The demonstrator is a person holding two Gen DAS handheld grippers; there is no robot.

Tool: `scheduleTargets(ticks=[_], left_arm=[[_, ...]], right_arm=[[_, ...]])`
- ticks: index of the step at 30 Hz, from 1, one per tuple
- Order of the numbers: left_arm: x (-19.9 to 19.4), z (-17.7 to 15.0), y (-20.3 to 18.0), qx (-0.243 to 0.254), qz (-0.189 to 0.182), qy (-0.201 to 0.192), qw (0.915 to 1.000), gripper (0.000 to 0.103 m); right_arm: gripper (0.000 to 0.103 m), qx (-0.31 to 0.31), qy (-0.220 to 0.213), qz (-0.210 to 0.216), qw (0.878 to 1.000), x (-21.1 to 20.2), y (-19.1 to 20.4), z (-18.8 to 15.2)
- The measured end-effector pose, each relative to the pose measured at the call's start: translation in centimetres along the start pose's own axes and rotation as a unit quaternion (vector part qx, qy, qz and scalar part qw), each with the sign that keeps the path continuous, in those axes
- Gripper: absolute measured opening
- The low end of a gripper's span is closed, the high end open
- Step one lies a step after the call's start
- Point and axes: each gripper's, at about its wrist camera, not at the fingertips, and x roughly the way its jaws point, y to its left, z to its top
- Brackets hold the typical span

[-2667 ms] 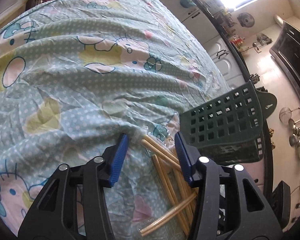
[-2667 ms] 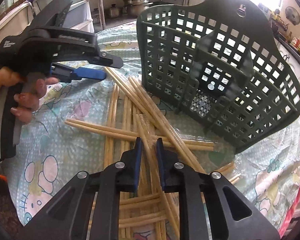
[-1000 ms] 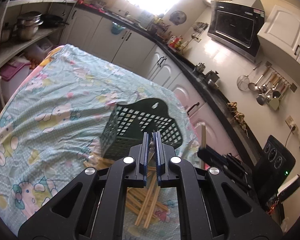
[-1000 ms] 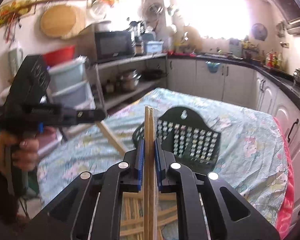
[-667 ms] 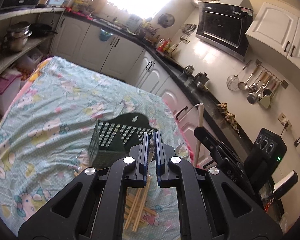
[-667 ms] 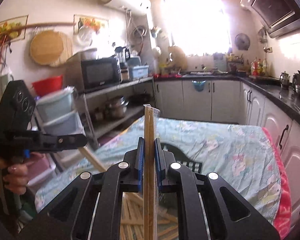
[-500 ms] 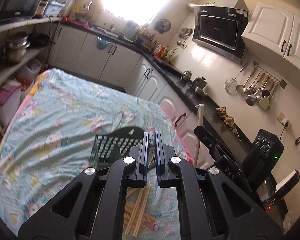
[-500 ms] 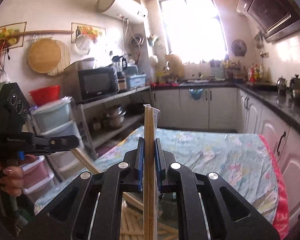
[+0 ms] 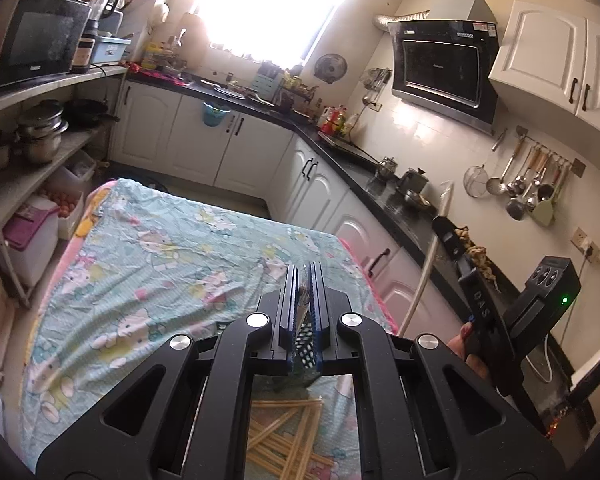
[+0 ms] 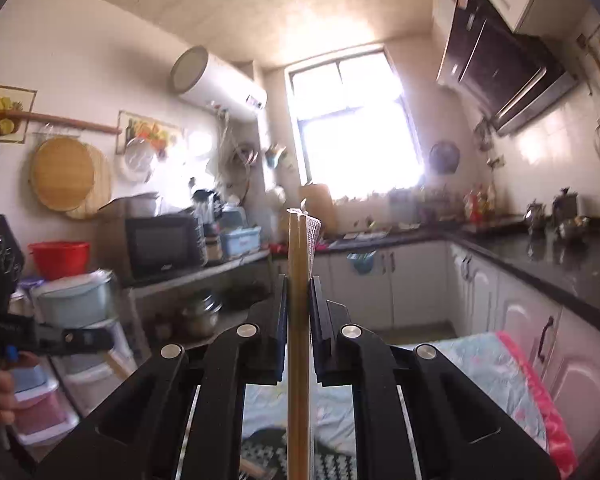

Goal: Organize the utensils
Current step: 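Carry the chopstick over the green caddy and lower it inside with the right tool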

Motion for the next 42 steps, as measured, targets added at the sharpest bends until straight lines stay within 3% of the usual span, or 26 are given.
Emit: scheduleTargets(ticks=[8, 17, 30, 32, 34, 36, 40, 42], left_arm=[[2.6, -0.8, 0.8, -0.003, 0.022, 0.02, 0.9996, 0.003], [5.2, -2.3, 1.1, -0.001, 0.034, 0.031, 0.9989, 0.003], [8.1, -4.7, 1.7, -0.018, 0.025, 0.052, 0.9982, 0.003], [8.2, -4.9, 1.8, -0.016, 0.026, 0.053, 0.9981, 0.003], [8.2, -5.0, 1.7, -0.015, 0.028, 0.052, 0.9982, 0.003], [8.1, -5.1, 1.7, -0.014, 0.029, 0.05, 0.9982, 0.003], [7.4, -5.0, 1.7, -0.013, 0.034, 0.04, 0.9985, 0.022], [7.2, -5.0, 1.8, -0.014, 0.033, 0.038, 0.9986, 0.026]], right_arm=[[0.01, -0.01, -0.024, -0.035, 0.999, 2.6, -1.2, -1.7], [0.01, -0.021, -0.007, -0.053, 0.998, 5.6, -1.0, -4.8], [0.011, -0.007, 0.008, -0.074, 0.997, 6.9, -1.8, -7.8], [0.015, -0.004, 0.01, -0.075, 0.997, 6.9, -1.9, -8.0], [0.026, -0.003, 0.012, -0.075, 0.997, 6.9, -2.0, -8.2], [0.028, 0.0, 0.017, -0.074, 0.997, 6.7, -2.1, -8.5], [0.039, 0.01, 0.021, -0.074, 0.997, 6.1, -2.5, -8.6], [0.044, 0.013, 0.025, -0.073, 0.997, 5.7, -2.7, -8.7]])
